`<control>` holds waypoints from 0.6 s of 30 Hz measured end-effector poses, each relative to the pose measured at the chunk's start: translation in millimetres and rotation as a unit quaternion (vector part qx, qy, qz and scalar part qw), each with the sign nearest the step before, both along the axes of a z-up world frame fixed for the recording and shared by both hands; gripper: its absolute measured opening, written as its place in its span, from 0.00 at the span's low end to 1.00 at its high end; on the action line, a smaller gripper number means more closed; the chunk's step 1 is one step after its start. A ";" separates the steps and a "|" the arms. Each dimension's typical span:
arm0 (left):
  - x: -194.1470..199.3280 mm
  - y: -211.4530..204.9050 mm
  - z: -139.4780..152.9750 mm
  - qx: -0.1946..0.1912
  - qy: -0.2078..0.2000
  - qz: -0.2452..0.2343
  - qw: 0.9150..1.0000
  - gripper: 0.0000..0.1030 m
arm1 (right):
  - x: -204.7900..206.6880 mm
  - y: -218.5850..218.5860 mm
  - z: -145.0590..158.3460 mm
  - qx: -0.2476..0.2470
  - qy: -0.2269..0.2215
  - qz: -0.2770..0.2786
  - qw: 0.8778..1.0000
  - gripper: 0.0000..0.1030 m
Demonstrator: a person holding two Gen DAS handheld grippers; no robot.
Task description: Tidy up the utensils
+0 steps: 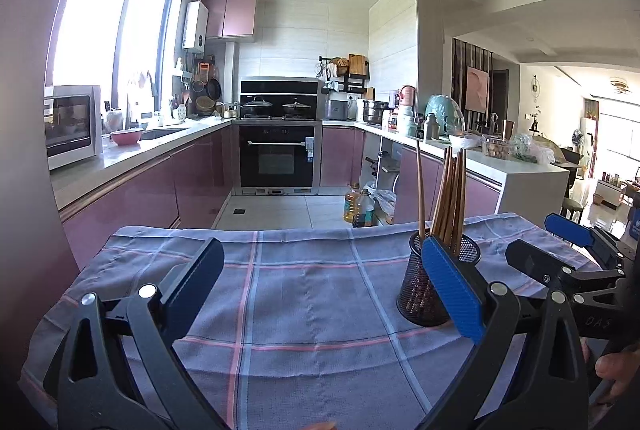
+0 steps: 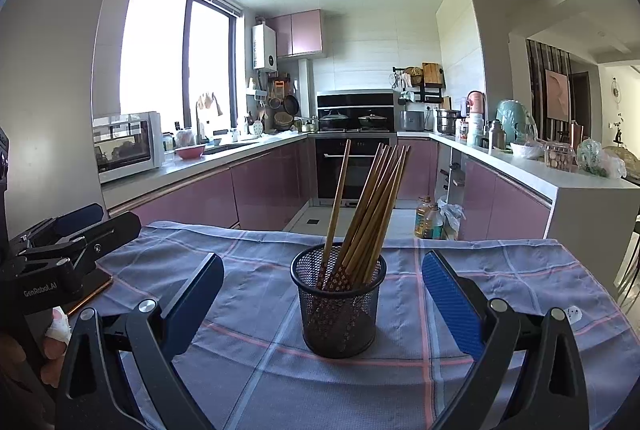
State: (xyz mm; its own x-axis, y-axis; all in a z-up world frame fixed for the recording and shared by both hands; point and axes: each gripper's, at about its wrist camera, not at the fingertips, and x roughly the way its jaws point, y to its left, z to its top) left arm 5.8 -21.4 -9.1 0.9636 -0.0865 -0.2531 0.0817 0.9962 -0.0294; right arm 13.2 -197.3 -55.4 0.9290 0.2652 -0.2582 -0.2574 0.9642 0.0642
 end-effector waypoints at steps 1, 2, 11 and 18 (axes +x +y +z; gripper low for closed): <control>-1.1 -0.9 -0.1 0.002 -0.001 0.002 1.000 0.94 | -0.2 0.6 0.1 -0.001 0.000 0.000 1.000 0.93; -2.0 -1.8 0.0 0.004 -0.002 0.003 1.000 0.94 | -0.3 0.6 -0.2 -0.001 0.000 0.000 1.000 0.93; -5.4 -6.2 1.9 0.012 -0.003 0.007 1.000 0.94 | 1.0 0.6 -1.6 0.001 0.002 0.001 1.000 0.93; -6.8 -5.6 3.1 0.010 0.002 0.007 1.000 0.94 | 0.8 -0.9 -2.0 0.004 0.004 0.002 1.000 0.93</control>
State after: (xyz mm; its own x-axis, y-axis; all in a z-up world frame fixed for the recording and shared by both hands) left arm -1.0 -27.1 -6.1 0.9638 -0.0672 -0.2580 0.0669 0.9977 -0.0101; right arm 14.0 -198.2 -57.4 0.9260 0.2709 -0.2630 -0.2603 0.9626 0.0748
